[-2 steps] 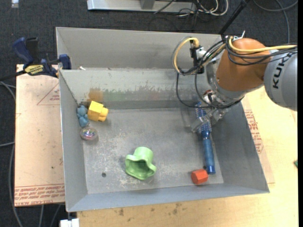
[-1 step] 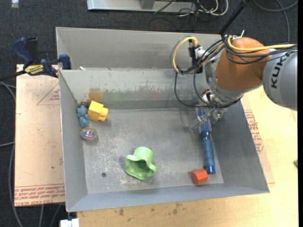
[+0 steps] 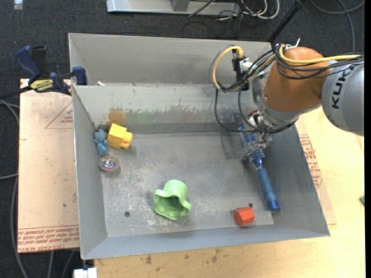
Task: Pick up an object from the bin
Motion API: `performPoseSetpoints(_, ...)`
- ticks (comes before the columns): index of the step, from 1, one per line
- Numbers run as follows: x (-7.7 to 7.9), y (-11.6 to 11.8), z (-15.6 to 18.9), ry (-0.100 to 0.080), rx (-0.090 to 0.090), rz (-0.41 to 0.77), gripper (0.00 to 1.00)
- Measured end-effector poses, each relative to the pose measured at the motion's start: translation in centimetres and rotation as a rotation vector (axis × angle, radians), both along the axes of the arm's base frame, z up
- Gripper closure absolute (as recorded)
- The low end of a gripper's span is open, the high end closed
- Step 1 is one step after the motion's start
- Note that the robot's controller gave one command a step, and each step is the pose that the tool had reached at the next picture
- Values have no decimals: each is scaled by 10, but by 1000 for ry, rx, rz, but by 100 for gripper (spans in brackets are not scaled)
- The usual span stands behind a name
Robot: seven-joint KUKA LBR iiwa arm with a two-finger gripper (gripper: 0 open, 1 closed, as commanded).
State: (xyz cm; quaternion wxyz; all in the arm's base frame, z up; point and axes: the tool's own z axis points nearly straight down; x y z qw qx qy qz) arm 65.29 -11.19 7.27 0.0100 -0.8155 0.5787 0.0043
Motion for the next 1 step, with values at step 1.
performPoseSetpoints(1, 0, 2, 17, 2, -17, -2, 100)
